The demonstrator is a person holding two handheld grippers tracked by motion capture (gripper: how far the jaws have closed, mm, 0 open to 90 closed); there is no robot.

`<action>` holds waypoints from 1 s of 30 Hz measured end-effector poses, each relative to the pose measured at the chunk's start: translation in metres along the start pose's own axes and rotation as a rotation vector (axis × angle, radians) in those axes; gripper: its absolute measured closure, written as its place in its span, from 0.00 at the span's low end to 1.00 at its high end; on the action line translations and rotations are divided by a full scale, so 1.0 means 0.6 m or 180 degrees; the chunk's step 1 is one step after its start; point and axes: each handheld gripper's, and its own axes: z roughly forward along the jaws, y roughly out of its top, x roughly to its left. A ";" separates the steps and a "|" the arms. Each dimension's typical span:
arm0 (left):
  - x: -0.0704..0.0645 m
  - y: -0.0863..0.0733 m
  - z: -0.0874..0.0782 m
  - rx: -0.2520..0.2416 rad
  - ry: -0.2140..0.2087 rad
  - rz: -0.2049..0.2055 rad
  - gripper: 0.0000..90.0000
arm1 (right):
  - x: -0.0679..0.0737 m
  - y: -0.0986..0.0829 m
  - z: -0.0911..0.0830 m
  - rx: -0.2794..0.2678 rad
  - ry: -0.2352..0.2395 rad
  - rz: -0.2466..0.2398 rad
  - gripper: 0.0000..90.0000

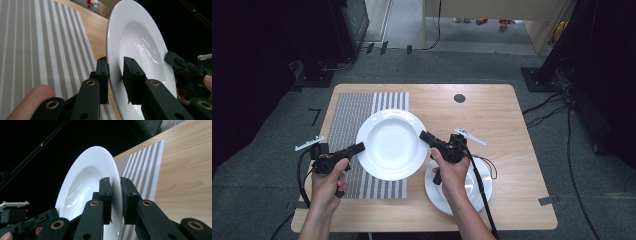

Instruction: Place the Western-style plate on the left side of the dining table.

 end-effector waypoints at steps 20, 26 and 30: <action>0.083 0.034 -0.014 -0.0158 0.0146 -0.0289 0.86 | 0.002 -0.010 0.105 0.0235 0.0026 0.0216 0.91; 0.110 0.040 -0.009 -0.0182 0.0205 -0.0396 0.86 | 0.002 -0.013 0.135 0.0283 -0.0004 0.0228 0.91; 0.129 0.047 -0.004 -0.0178 0.0227 -0.0364 0.85 | 0.000 -0.010 0.157 0.0341 -0.0029 0.0258 0.91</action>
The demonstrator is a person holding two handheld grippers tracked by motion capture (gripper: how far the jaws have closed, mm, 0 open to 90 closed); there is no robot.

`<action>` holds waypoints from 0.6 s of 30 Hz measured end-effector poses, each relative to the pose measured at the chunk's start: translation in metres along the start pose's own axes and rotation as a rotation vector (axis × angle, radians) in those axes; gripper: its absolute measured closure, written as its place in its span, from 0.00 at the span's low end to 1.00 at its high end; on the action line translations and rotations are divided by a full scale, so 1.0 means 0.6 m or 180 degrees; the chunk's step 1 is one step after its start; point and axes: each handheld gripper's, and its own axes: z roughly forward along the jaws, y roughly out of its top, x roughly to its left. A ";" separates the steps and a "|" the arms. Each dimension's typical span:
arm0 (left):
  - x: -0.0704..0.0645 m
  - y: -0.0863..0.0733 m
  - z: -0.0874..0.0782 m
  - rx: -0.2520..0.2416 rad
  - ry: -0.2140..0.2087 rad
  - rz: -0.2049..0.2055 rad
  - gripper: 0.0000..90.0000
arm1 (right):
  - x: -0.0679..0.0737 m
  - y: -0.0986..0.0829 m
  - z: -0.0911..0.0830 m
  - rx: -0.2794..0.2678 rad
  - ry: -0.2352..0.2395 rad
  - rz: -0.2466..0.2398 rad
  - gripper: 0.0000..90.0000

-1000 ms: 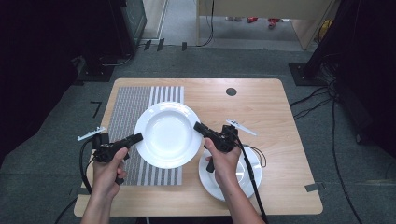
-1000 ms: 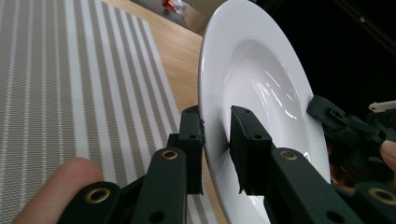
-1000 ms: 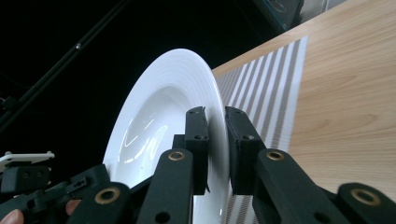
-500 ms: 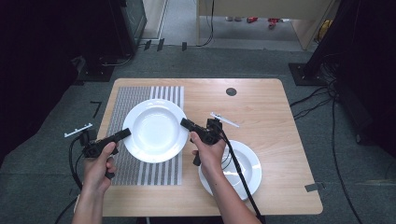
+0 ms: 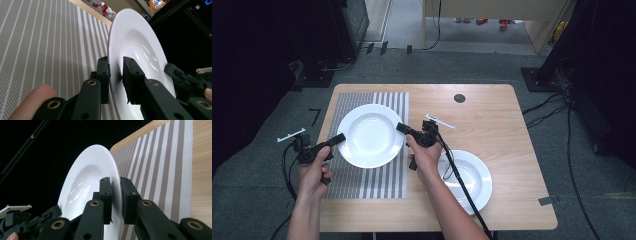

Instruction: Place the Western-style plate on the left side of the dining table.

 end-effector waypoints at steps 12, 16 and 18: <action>0.054 0.015 0.018 0.0006 0.0167 -0.0175 0.83 | 0.005 0.011 0.065 0.0163 -0.0087 -0.0046 0.92; 0.067 0.017 0.028 0.0034 0.0247 -0.0203 0.83 | -0.006 0.009 0.085 0.0214 -0.0135 0.0044 0.92; 0.072 0.017 0.034 0.0042 0.0276 -0.0225 0.83 | -0.014 0.007 0.092 0.0231 -0.0151 0.0089 0.92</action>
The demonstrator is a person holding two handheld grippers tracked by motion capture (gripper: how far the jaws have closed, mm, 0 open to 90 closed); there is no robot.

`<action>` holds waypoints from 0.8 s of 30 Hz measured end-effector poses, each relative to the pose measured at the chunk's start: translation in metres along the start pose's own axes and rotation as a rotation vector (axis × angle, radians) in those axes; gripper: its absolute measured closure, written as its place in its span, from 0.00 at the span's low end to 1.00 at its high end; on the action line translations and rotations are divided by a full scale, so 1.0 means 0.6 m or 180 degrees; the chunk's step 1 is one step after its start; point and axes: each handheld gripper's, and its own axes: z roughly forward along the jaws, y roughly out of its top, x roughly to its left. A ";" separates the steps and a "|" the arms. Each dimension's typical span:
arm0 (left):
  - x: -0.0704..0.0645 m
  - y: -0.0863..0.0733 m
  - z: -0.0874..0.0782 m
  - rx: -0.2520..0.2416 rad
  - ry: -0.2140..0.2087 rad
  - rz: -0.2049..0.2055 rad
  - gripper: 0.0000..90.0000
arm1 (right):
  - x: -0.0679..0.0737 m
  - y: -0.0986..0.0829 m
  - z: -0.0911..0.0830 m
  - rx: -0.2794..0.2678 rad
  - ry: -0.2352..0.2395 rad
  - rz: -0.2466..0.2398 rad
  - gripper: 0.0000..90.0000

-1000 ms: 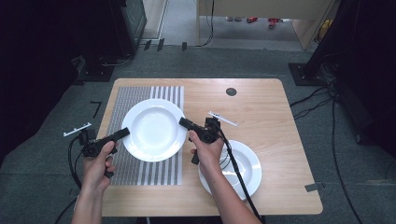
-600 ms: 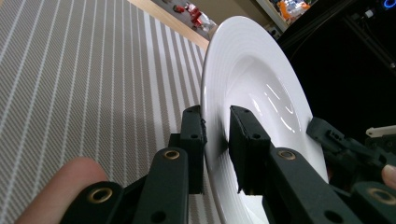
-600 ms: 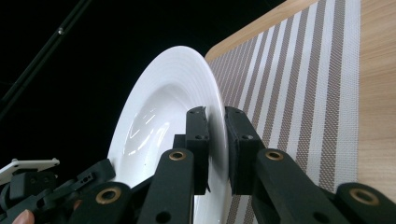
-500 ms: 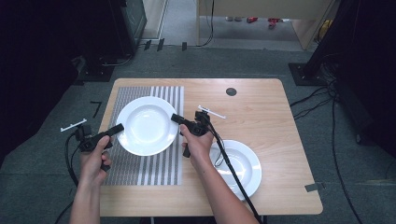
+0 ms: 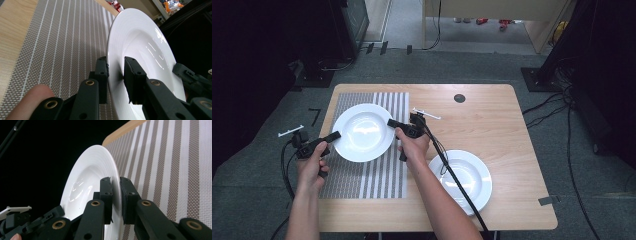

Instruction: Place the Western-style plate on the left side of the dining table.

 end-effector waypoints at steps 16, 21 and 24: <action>0.032 0.004 0.051 0.0139 0.0184 -0.0074 0.83 | -0.042 -0.014 0.040 0.0064 -0.0245 0.0214 0.91; 0.034 0.003 0.057 0.0142 0.0217 -0.0068 0.82 | -0.046 -0.013 0.044 0.0066 -0.0290 0.0226 0.91; 0.033 0.003 0.058 0.0139 0.0239 -0.0047 0.82 | -0.048 -0.014 0.046 0.0063 -0.0307 0.0223 0.90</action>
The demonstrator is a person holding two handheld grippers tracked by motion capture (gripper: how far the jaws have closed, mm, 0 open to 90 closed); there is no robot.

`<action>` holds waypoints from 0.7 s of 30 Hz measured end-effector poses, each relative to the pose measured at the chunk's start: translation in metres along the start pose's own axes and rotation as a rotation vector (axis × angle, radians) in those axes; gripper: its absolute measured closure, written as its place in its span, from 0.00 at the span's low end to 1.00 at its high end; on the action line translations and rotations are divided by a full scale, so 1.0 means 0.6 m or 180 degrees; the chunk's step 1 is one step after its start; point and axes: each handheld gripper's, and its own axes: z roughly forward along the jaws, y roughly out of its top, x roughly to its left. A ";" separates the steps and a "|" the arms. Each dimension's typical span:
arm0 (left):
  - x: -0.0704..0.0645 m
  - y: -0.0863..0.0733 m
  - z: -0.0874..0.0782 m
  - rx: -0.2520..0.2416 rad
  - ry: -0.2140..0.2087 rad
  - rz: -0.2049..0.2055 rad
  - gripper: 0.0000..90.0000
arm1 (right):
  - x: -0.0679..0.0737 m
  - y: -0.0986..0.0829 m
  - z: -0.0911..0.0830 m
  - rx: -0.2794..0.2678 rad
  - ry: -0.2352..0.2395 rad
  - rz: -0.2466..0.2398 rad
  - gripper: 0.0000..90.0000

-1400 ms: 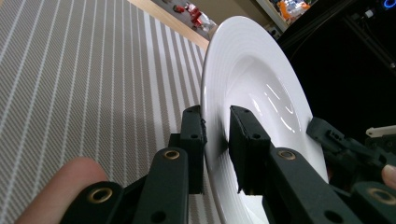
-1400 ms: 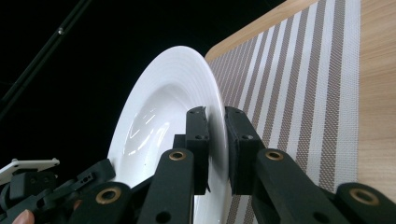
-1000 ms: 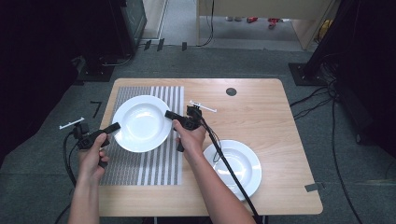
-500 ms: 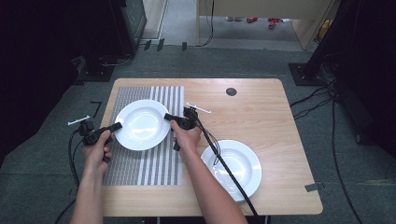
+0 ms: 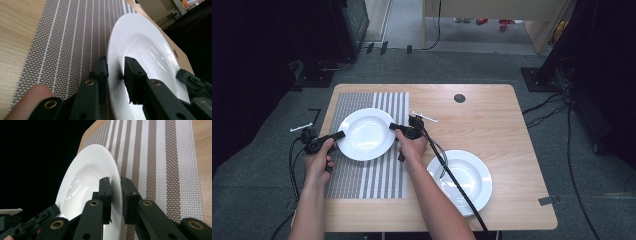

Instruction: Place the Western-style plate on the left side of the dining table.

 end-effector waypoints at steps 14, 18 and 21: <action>-0.010 -0.007 0.010 0.0020 0.0239 0.0347 0.62 | 0.002 -0.003 0.005 0.0008 -0.0223 -0.0296 0.78; -0.013 -0.006 0.007 0.0039 0.0352 0.0379 0.44 | 0.010 0.005 -0.007 -0.0105 -0.0296 -0.0502 0.60; -0.017 -0.005 0.004 0.0028 0.0364 0.0377 0.33 | 0.015 0.011 -0.015 -0.0154 -0.0361 -0.0751 0.52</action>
